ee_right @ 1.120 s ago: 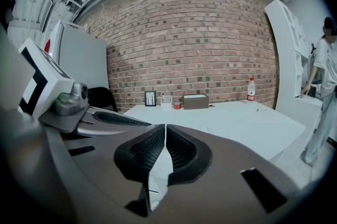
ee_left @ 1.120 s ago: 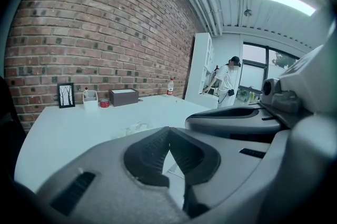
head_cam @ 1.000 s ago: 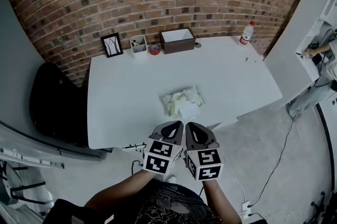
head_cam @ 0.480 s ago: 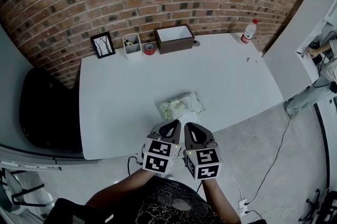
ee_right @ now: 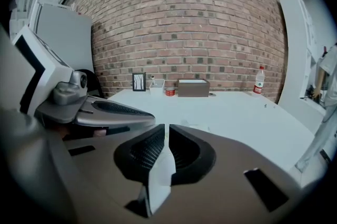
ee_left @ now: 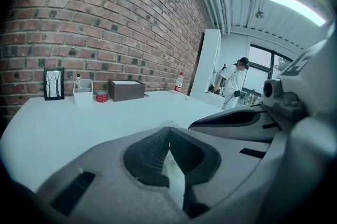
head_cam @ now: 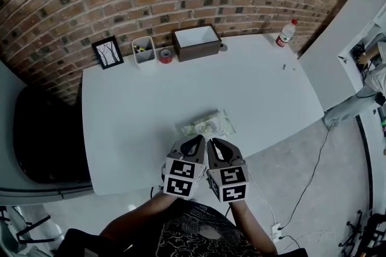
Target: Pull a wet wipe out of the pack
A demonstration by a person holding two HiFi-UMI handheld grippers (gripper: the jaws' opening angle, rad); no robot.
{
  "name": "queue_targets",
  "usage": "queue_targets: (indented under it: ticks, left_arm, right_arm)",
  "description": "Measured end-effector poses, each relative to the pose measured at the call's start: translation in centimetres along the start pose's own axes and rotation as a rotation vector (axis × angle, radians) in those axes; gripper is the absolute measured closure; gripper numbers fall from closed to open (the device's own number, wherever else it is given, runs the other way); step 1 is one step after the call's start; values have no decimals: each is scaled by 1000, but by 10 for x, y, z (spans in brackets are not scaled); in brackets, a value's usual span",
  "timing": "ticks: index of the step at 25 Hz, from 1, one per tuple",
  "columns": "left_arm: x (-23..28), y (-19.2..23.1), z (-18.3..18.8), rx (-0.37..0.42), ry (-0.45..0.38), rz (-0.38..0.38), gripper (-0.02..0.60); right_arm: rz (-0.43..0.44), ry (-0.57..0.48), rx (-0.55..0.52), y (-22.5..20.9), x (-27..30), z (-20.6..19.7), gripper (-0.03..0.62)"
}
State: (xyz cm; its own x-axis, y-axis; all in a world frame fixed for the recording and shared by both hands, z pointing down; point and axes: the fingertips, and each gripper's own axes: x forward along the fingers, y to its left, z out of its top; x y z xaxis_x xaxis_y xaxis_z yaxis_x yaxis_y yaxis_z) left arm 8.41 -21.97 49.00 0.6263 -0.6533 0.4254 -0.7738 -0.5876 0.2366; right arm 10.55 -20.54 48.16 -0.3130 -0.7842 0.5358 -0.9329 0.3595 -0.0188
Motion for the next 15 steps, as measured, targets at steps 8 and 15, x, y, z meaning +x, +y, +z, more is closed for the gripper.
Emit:
queue_targets:
  ticks: [8,15]
  left_arm:
    - [20,15,-8,-25,27,-13,571]
    - [30,24,-13,-27,40,-20,569]
  right_arm:
    - [-22,64,11,-11,26,-11,572]
    - [-41,108,27,-17,43,-20,572]
